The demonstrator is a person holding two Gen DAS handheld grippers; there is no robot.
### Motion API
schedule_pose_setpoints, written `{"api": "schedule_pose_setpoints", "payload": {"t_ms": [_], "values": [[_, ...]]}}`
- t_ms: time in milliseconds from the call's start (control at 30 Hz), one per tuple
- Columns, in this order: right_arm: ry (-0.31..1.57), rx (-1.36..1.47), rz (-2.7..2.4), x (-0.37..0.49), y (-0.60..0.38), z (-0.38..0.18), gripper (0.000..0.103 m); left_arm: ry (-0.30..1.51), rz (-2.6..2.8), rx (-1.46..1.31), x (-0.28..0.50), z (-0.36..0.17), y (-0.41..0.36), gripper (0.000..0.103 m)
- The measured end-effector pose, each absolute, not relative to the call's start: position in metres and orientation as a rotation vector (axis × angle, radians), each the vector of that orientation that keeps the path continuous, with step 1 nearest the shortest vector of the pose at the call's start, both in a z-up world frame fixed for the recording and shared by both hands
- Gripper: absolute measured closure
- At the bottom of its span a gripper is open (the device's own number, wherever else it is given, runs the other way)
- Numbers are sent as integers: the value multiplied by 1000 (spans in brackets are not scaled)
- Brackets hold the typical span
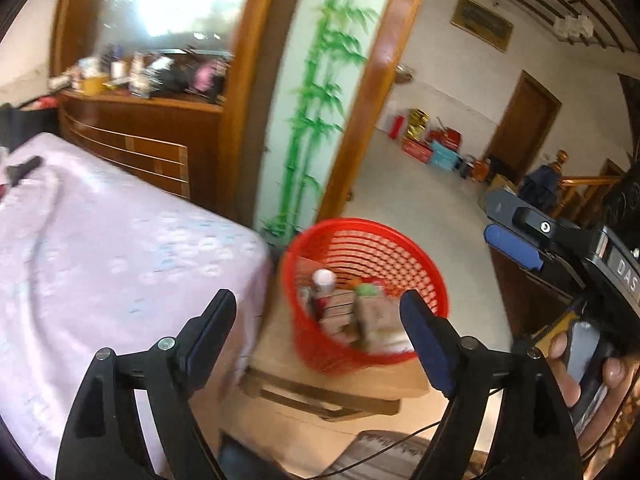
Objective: Collect trash
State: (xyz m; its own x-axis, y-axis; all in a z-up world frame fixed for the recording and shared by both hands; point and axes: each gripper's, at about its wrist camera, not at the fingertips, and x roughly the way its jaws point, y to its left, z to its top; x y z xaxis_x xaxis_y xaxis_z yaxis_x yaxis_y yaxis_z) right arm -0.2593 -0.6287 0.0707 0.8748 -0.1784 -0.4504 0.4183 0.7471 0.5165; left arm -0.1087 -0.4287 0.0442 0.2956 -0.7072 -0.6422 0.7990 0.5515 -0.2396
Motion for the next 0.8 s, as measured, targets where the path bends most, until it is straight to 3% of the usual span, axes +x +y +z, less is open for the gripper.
{"api": "schedule_pose_setpoints", "payload": {"t_ms": [100, 367, 800], "values": [[403, 603, -295, -247, -604, 80, 24, 726, -907, 116, -107, 57, -383, 11], [450, 469, -174, -202, -522, 93, 16, 718, -670, 97, -90, 65, -293, 9], [539, 388, -293, -216, -515, 83, 15, 704, -772, 199, -118, 58, -341, 9]]}}
